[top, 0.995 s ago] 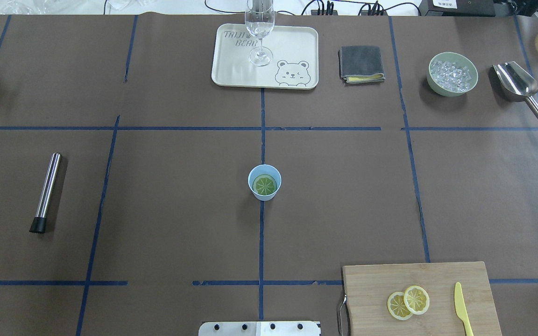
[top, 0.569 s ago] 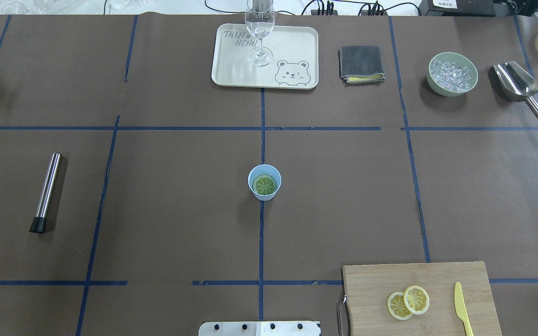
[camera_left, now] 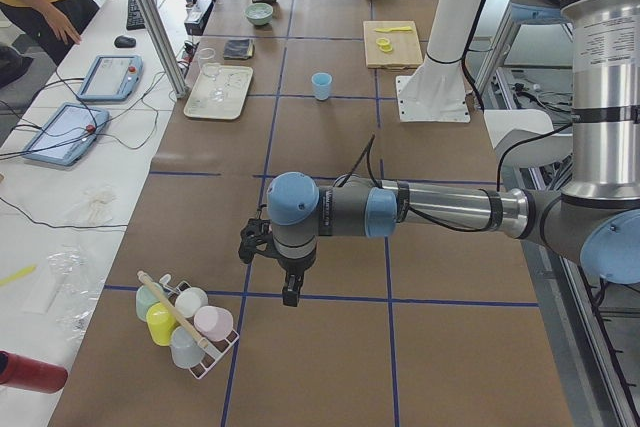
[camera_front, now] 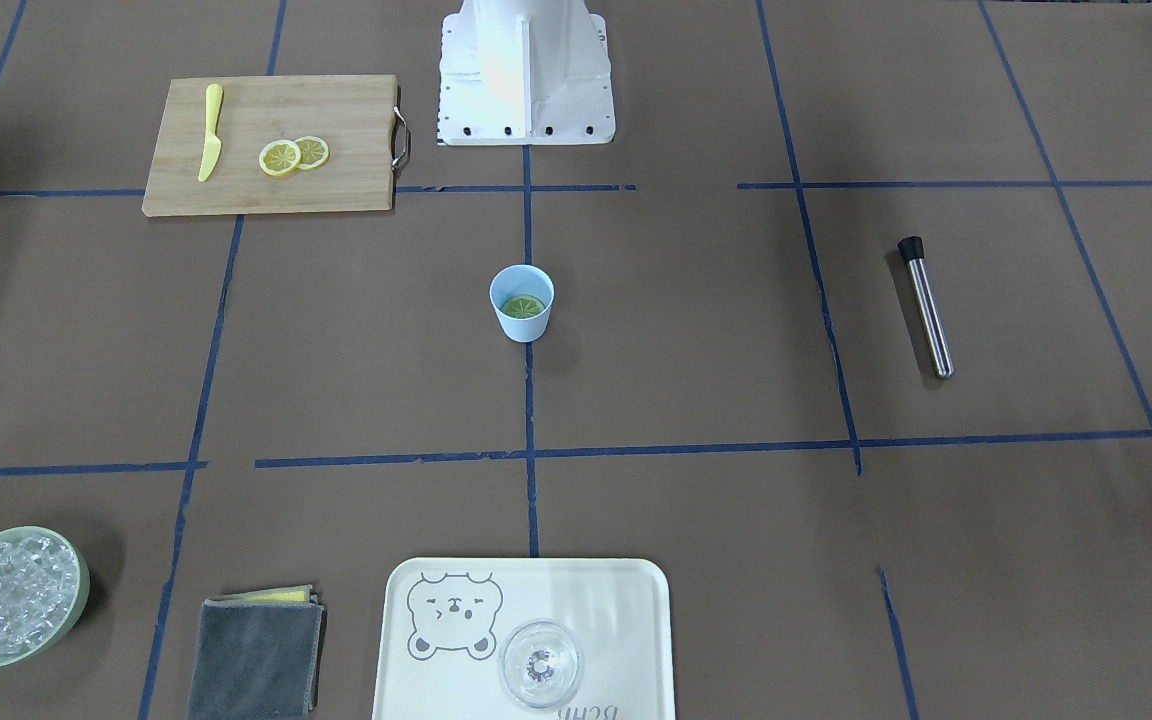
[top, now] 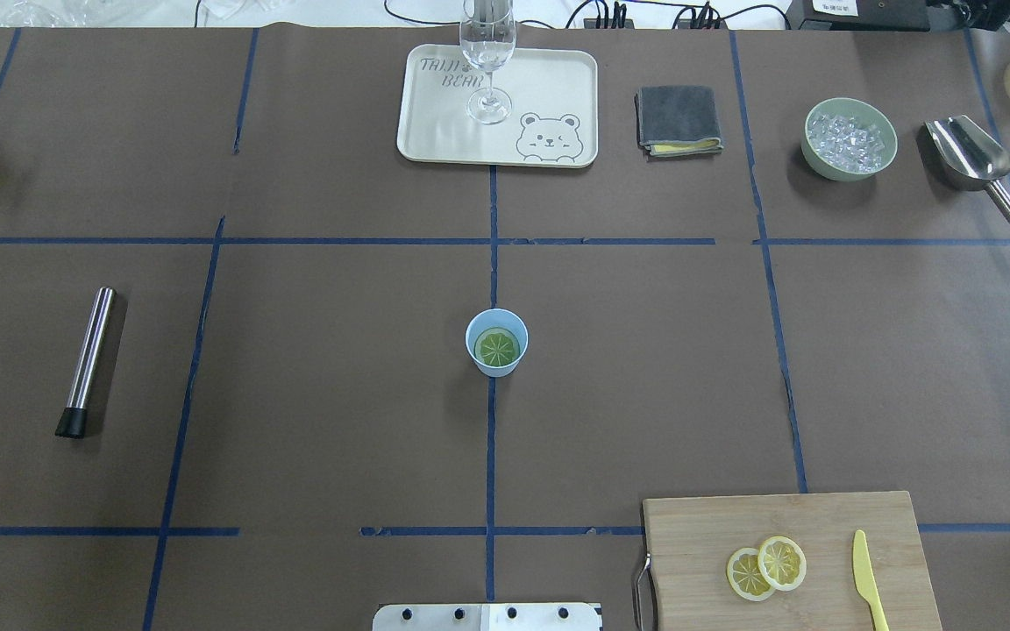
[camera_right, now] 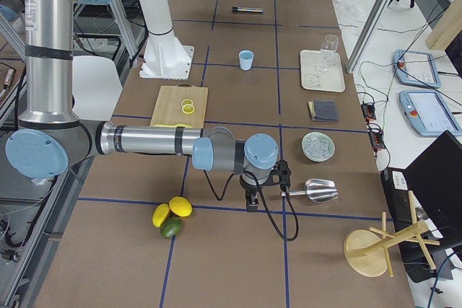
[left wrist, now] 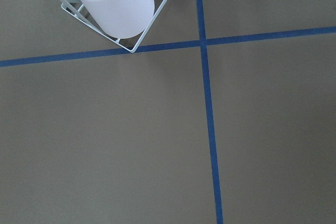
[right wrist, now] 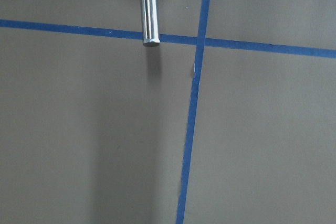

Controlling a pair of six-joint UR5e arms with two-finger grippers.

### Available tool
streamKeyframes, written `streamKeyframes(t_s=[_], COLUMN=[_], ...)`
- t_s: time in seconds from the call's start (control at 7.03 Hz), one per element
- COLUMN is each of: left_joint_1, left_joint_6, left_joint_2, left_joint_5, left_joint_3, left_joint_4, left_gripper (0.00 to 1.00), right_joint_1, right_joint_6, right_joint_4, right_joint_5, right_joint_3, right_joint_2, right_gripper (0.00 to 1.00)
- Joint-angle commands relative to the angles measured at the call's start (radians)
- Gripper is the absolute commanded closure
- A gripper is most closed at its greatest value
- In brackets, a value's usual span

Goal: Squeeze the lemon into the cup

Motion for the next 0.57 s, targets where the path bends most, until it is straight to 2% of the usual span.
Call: streamKeyframes(t_s=[0.0, 0.43], left_joint_1=[-0.002, -0.002], left_joint_6=[0.005, 0.004], left_joint_2=[-0.021, -0.022], left_joint_5=[-0.003, -0.003], left_joint_3=[0.006, -0.014], left_joint_4=[0.0, 0.007], left_gripper=[0.0, 0.0], right_joint_1=[0.0, -0.002], right_joint_6=[0.011, 0.013], right_joint_4=[-0.003, -0.008], right_joint_5=[-0.005, -0.031], right_joint_3=[0.008, 0.015], right_joint_2=[0.022, 0.053], right_gripper=[0.0, 0.0])
